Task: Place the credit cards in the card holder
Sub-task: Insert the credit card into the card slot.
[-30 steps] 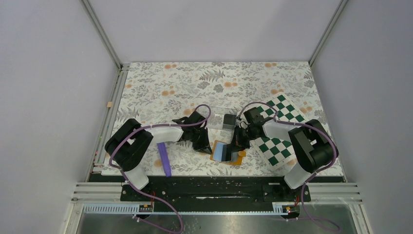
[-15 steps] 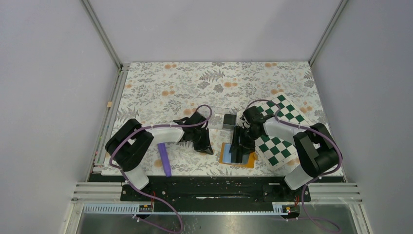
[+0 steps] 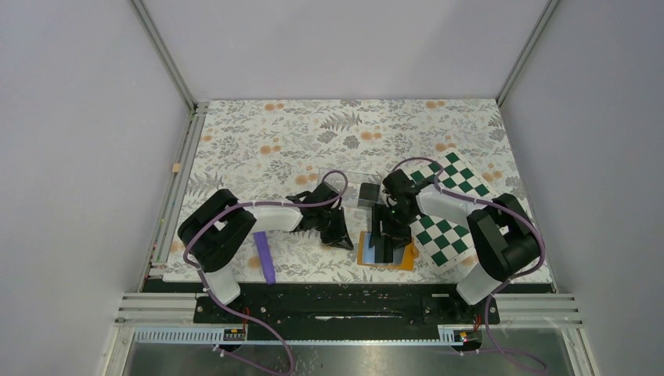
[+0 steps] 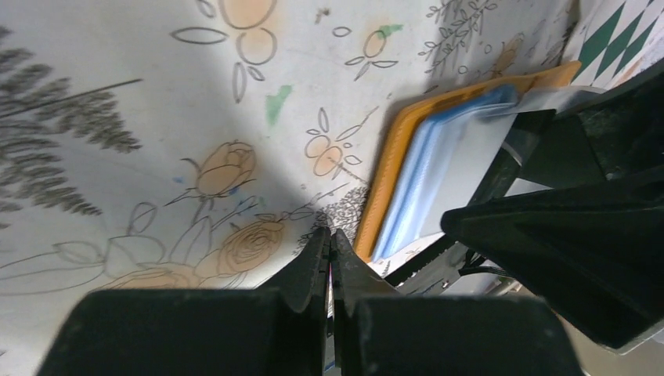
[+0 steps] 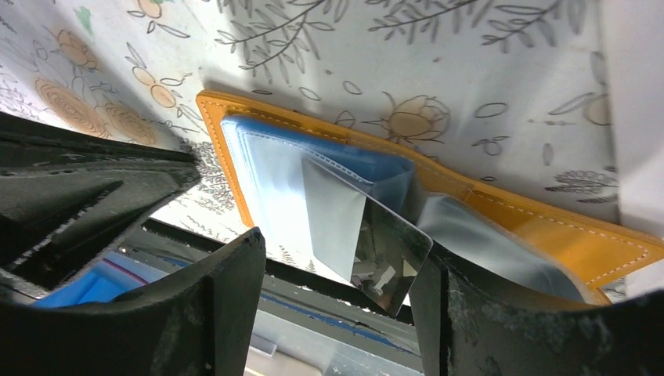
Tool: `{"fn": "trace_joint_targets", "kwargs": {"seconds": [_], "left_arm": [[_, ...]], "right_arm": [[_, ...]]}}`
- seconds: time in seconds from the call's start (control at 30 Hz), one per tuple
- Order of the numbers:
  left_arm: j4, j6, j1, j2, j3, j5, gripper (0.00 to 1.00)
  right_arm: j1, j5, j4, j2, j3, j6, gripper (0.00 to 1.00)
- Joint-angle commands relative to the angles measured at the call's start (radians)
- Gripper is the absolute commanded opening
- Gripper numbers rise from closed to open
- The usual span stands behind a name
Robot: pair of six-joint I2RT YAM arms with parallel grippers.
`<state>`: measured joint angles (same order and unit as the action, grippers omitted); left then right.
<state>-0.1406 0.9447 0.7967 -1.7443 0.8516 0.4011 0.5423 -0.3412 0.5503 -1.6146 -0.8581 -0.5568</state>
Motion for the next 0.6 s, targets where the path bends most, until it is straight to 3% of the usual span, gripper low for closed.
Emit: {"fn": "trace_joint_targets", "kwargs": {"seconds": [0.0,0.57], "left_arm": [[0.053,0.036,0.022,-0.036,0.006,0.004,0.00],[0.127,0.108,0.033,0.029,-0.075,0.000,0.00]], "right_arm": [[0.042,-0.031,-0.045,-0.066,-0.004,-0.021,0.70],[0.126,-0.294,-0.392,-0.140,0.015,-0.268,0.73]]}}
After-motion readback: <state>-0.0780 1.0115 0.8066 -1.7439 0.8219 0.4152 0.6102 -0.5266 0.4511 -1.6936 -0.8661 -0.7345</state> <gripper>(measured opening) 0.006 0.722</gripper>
